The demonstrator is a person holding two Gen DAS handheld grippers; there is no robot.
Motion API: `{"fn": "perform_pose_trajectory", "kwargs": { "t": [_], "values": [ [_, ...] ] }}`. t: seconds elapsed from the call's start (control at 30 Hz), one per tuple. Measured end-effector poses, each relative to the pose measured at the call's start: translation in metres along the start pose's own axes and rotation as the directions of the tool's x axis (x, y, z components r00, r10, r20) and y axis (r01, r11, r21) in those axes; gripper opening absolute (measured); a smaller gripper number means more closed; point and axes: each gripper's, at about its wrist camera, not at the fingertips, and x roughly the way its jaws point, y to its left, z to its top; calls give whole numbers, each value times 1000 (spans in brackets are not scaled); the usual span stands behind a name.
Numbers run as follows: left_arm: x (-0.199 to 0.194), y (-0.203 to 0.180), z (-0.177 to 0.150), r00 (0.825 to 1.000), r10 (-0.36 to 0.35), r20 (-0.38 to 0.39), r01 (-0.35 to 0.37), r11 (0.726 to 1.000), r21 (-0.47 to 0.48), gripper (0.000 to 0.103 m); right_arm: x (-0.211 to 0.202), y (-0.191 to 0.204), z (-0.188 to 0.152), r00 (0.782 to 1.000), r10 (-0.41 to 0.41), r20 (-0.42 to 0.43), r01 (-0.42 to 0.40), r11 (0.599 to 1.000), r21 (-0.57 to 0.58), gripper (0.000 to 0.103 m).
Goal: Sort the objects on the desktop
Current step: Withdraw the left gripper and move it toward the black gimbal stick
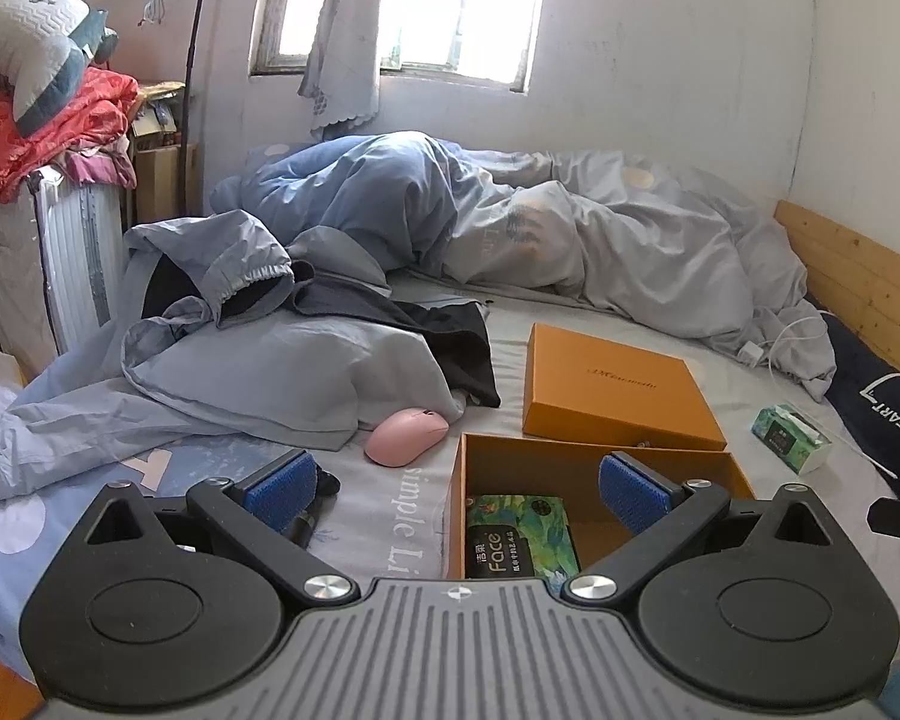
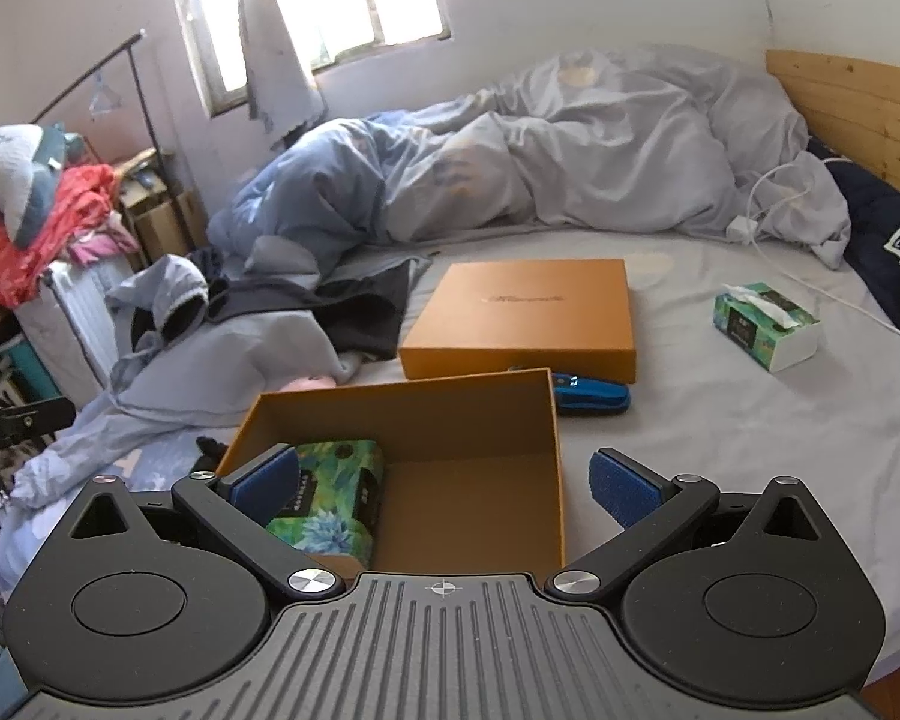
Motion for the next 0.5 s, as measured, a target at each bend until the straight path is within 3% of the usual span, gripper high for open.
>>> {"fn": "perform_pose_trajectory", "kwargs": {
  "t": [0.17, 0.33, 0.5],
  "values": [
    [2, 1, 0, 1000, 14, 3, -14, 1000, 9, 103, 0, -2, 2, 1000, 0, 1, 0, 1000, 5, 103],
    [17, 7, -1, 995, 100, 18, -101, 992, 70, 103, 0, -5, 4, 1000, 3, 3, -3, 1000, 18, 103],
    [38, 26, -2, 986, 162, -39, -160, 986, 34, 103, 0, -9, 7, 1000, 2, 5, -2, 999, 36, 103]
  ]
}}
